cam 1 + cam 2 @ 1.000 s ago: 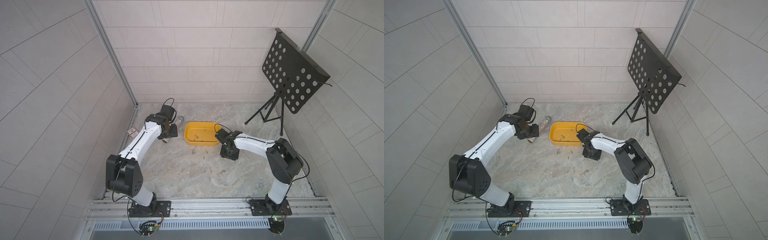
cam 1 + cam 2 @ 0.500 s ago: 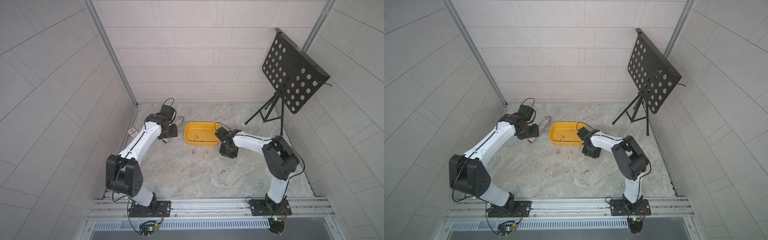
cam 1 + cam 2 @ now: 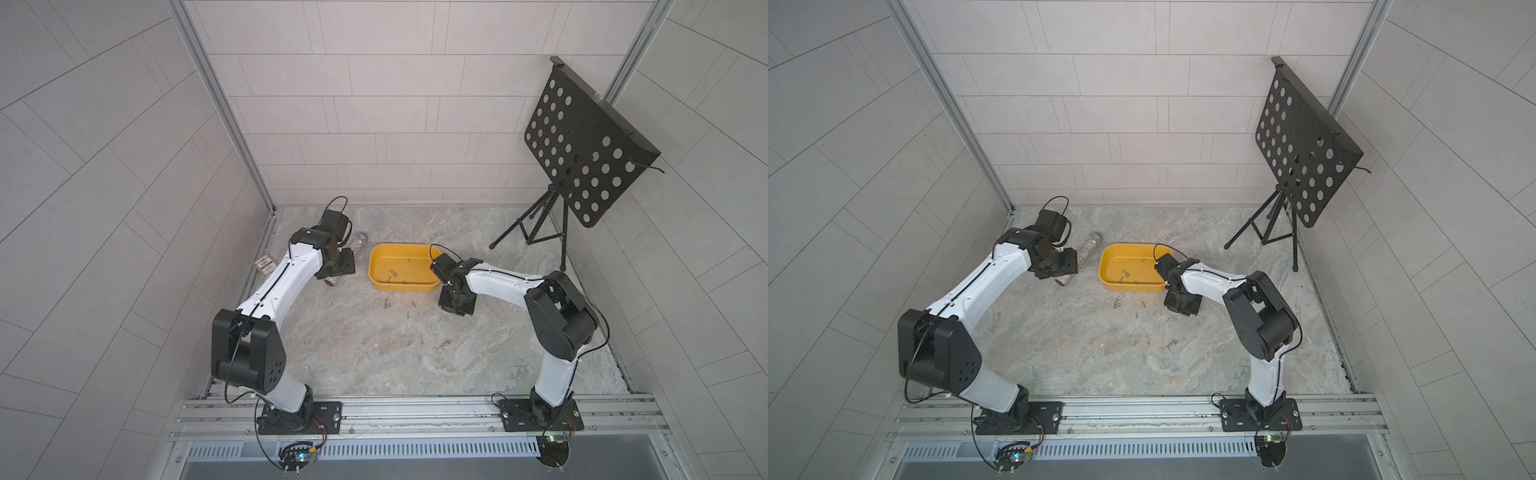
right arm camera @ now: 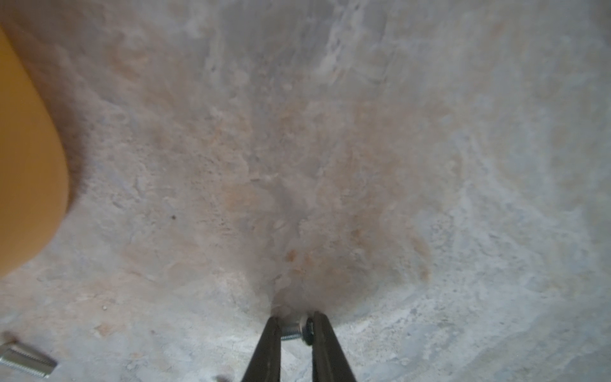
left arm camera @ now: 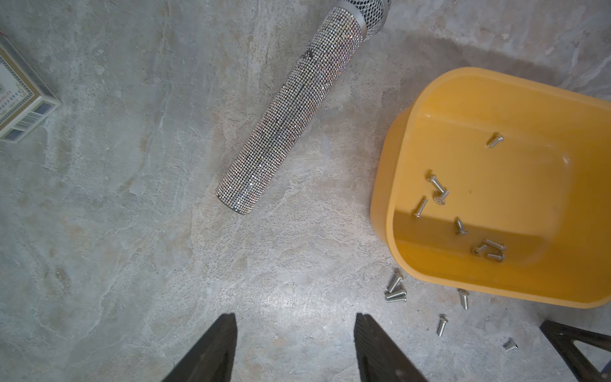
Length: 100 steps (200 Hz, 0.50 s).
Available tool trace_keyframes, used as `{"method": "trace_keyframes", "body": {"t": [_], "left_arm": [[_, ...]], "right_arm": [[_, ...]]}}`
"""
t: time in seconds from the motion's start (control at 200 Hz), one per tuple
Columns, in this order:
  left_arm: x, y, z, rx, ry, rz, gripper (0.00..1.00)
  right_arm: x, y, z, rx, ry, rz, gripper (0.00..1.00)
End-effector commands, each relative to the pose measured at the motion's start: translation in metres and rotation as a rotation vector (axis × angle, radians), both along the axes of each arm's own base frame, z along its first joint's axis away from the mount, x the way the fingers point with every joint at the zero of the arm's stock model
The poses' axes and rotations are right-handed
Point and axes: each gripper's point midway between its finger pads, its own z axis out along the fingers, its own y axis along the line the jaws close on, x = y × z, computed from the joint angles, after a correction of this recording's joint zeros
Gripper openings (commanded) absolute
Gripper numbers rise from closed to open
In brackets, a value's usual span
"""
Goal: Put the screws on the desktop into the storage box
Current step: Pick up the screw from the center of the board.
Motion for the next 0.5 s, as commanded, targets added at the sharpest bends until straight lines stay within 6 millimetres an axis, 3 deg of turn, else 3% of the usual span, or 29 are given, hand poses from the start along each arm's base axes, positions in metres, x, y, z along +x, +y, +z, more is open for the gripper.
{"method": "trace_keyframes", "body": {"t": [0.0, 0.495], "left_arm": [[-0.001, 0.002, -0.005, 0.011, 0.011, -0.007, 0.64], [-0.001, 0.003, -0.006, 0.01, 0.014, -0.006, 0.64]], "right_arm": [[-0.002, -0.007, -0.004, -0.03, 0.014, 0.0, 0.15], [-0.002, -0.012, 0.021, -0.034, -0.029, 0.019, 0.16]]}}
